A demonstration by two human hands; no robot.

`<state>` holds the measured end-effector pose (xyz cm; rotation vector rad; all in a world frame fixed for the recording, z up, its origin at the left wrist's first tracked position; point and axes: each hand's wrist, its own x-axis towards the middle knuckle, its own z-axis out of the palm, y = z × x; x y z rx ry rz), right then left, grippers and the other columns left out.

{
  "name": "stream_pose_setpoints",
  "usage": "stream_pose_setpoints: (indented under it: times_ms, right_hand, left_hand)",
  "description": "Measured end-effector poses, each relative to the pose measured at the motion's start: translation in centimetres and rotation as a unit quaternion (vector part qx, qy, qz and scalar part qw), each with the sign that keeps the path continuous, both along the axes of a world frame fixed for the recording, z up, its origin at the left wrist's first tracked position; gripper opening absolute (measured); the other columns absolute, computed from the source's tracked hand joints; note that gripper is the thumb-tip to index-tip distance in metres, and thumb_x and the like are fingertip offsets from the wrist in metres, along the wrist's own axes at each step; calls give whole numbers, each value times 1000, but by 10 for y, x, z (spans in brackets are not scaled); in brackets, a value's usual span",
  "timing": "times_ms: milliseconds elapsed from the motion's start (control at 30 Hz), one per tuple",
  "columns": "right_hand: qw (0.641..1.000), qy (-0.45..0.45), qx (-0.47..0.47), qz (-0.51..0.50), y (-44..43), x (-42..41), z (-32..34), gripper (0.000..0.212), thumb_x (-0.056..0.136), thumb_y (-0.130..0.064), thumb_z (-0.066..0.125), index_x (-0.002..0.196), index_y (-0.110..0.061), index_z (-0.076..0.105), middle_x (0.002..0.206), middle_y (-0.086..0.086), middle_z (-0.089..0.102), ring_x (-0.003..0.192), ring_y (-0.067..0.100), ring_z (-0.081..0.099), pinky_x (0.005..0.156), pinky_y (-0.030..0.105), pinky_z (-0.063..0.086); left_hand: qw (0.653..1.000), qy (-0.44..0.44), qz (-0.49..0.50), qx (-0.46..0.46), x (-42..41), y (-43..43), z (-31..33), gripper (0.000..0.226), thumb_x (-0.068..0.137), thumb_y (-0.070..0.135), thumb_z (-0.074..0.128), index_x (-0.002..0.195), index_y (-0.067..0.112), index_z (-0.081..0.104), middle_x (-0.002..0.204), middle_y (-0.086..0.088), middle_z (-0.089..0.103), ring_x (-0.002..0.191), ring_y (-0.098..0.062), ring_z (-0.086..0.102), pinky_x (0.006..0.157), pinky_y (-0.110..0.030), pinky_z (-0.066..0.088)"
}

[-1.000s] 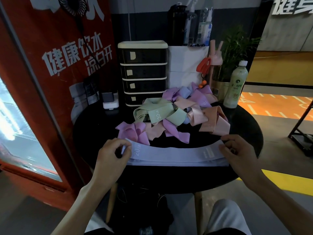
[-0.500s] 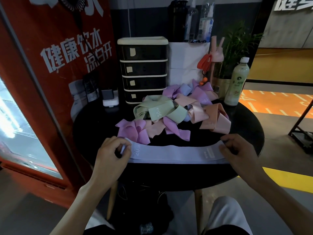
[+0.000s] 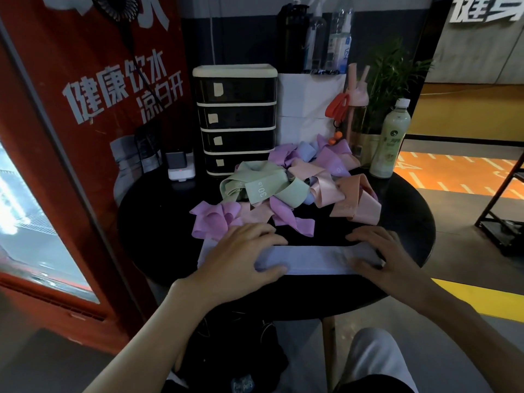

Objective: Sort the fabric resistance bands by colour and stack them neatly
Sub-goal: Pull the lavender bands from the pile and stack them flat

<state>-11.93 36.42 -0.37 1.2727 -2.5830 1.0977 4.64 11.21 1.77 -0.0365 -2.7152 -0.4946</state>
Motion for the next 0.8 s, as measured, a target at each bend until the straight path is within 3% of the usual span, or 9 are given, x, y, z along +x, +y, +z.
stream_pose_setpoints:
  times_ms: [100, 200, 300, 433, 567, 800]
  right_hand:
    - [999, -11, 15, 27, 11, -5, 1, 49, 66, -65, 60, 112, -57, 47, 118, -30, 46, 112, 7, 47, 93, 40, 48]
    - [999, -22, 34, 36, 18, -11, -3, 54, 72, -53, 71, 113, -68, 40, 115, -34, 46, 111, 6, 50, 91, 41, 51]
    - [998, -25, 40, 39, 19, -15, -6, 53, 78, -42, 75, 114, -64, 42, 117, -34, 45, 114, 5, 48, 94, 40, 50]
    - [998, -46, 27, 41, 24, -20, -2, 59, 78, -21, 79, 115, -51, 46, 120, -24, 49, 114, 0, 49, 94, 31, 50]
    - [997, -59, 42, 30, 32, -24, 0, 44, 82, -27, 74, 113, -49, 52, 118, -19, 54, 109, -1, 52, 88, 29, 52]
    - [992, -90, 70, 45, 35, -31, 2, 44, 79, -22, 78, 112, -43, 58, 127, -18, 54, 120, 9, 49, 100, 37, 47]
  left_hand:
    - [1000, -13, -20, -8, -7, -1, -5, 47, 89, 53, 65, 133, 38, 57, 126, 30, 42, 109, 20, 21, 99, -2, 10]
    - [999, -17, -29, 4, -8, -5, -9, 41, 89, 49, 68, 127, 36, 63, 119, 29, 51, 105, 18, 30, 100, -13, 22]
    - [998, -36, -28, 30, -8, -6, -12, 38, 88, 47, 69, 124, 35, 65, 117, 27, 53, 108, 10, 41, 102, -24, 33]
    - [997, -57, -30, 48, -9, -8, -12, 38, 88, 47, 69, 124, 37, 64, 118, 25, 53, 113, 5, 45, 103, -26, 37]
    - [996, -62, -29, 54, -10, -10, -14, 37, 87, 48, 71, 122, 39, 64, 118, 25, 54, 114, 4, 46, 105, -28, 38]
    - [995, -82, -33, 42, -17, -9, -11, 44, 84, 55, 70, 124, 41, 60, 122, 27, 52, 118, 5, 45, 106, -37, 38]
